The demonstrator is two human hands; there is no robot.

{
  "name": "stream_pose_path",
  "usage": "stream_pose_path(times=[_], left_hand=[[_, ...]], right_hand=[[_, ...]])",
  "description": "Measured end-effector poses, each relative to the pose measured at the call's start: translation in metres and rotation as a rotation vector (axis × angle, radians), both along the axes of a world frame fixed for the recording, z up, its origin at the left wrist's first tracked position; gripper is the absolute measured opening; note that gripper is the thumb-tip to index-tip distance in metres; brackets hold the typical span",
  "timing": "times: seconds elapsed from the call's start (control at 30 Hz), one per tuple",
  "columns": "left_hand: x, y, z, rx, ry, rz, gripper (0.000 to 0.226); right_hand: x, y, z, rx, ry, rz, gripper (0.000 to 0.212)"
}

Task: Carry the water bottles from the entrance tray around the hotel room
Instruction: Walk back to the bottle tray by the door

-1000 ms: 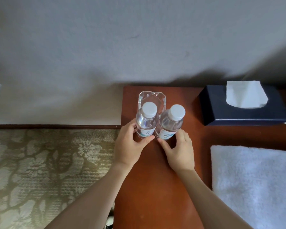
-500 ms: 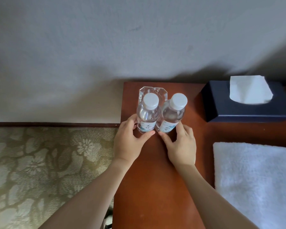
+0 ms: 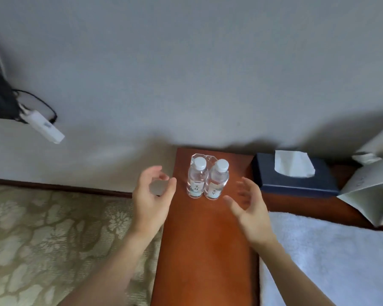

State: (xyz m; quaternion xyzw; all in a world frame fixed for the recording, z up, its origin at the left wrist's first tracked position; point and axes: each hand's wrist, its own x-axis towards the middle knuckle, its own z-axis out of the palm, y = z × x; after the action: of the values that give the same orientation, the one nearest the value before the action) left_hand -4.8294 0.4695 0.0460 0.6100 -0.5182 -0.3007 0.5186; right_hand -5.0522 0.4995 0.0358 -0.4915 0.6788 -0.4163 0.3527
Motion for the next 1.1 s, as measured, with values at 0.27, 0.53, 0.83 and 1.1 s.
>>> stream_pose_path(times=[0.27,0.53,0.83,1.1], left_hand=[[0.088,0.071,0.196,-0.225,-0.145,0.078,0.023],[0.215,0.171,0.301,-0.333,-0.155,0.396,0.018],[0.395,0.326,0.375,-0.501,-0.172,0.748,0.009],[0.523,0.463,0.439,-0.634,-0.278,0.969,0.012]], right_hand=[[0.069,0.013,0.186,-0.256,-0.116,0.226,0.013],[0.206,0.032,0.313,-0.454,-0.195,0.454,0.011],[0.445,0.129,0.399,-0.595,-0.187,0.847,0.01],[0.631,0.235,0.462,-0.752,-0.211,1.182,0.015]])
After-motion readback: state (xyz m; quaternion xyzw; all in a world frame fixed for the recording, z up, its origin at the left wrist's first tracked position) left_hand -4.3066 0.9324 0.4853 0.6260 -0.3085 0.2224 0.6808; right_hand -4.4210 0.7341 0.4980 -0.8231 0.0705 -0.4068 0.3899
